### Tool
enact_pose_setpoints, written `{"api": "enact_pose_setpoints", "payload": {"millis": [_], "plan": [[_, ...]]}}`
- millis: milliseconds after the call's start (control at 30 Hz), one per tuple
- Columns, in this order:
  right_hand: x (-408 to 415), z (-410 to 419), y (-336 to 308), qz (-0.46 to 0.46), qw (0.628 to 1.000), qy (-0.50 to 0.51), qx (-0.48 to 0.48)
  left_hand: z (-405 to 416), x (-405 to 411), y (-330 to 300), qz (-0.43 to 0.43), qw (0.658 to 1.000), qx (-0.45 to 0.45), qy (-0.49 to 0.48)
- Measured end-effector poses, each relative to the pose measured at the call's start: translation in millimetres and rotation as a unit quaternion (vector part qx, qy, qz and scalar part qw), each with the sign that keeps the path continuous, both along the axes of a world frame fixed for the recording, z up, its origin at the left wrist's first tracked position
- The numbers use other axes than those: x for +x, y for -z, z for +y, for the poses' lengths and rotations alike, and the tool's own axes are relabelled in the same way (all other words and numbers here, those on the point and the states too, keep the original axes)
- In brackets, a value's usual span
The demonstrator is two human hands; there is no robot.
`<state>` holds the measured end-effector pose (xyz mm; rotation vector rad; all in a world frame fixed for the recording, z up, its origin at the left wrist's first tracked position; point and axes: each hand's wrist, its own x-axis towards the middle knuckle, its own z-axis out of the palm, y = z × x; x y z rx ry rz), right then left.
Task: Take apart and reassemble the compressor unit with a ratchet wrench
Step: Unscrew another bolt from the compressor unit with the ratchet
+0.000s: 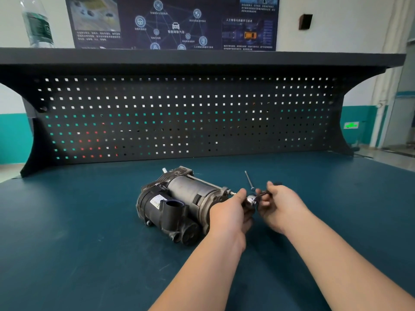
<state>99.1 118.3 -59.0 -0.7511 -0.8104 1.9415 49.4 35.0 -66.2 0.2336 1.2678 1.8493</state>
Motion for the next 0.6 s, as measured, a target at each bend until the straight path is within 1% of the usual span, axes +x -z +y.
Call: {"api": "enact_pose_setpoints", "payload": {"millis": [33,67,100,133,167,200,233,267,300,367,433,467,500,533,567,600], "plan": [[0.2,-1.8,-0.9,-0.014,0.999,0.014,0.039,0.2,-0.4,-0.1,-0.004,1.0,0.001,0.002],[0.5,-4.4,-2.2,-0.037,0.99,0.048,0.131,0.6,-0.3,-0.2,-0.007,1.0,0.002,0.005],[1.6,-8.5,-5.0,-0.073,0.959,0.087,0.261,1.1,-0.3,-0.3,-0.011,1.0,0.004,0.006],[3.6,-14.0,-8.3,-0.112,0.906,0.116,0.392,1.7,-0.1,-0.1,-0.013,1.0,0.006,0.006],[5.0,-19.8,-10.4,-0.137,0.849,0.122,0.496,2.3,-0.6,0.1,-0.011,1.0,0.008,0.005],[6.0,-25.2,-10.9,-0.146,0.804,0.108,0.566,2.2,-0.7,0.3,-0.01,1.0,0.012,0.004],[6.8,-29.1,-10.2,-0.147,0.78,0.092,0.601,2.0,-1.3,0.7,-0.009,1.0,0.016,0.004],[7.3,-31.7,-9.7,-0.144,0.774,0.084,0.611,1.4,-1.4,0.8,-0.01,1.0,0.019,0.007],[8.1,-33.1,-9.3,-0.139,0.778,0.084,0.607,0.8,-1.7,1.2,-0.009,1.0,0.02,0.011],[9.4,-32.5,-10.1,-0.124,0.799,0.092,0.581,-0.5,-2.7,1.2,-0.009,1.0,0.018,0.023],[8.9,-28.0,-11.5,-0.119,0.83,0.109,0.534,-0.6,-3.6,-0.2,-0.01,0.999,0.015,0.029],[7.5,-24.6,-11.6,-0.118,0.854,0.116,0.494,-0.1,-4.0,-0.3,-0.011,0.999,0.014,0.026],[5.5,-20.4,-10.4,-0.118,0.884,0.12,0.436,0.3,-4.2,0.0,-0.014,1.0,0.012,0.024],[2.5,-15.3,-8.3,-0.11,0.921,0.117,0.355,0.6,-4.0,0.0,-0.018,0.999,0.013,0.023],[0.3,-11.2,-6.4,-0.088,0.957,0.097,0.257,0.9,-4.2,0.0,-0.02,0.999,0.015,0.024],[-1.0,-8.4,-5.2,-0.06,0.983,0.064,0.158,1.1,-3.9,-0.4,-0.022,0.999,0.016,0.025]]}}
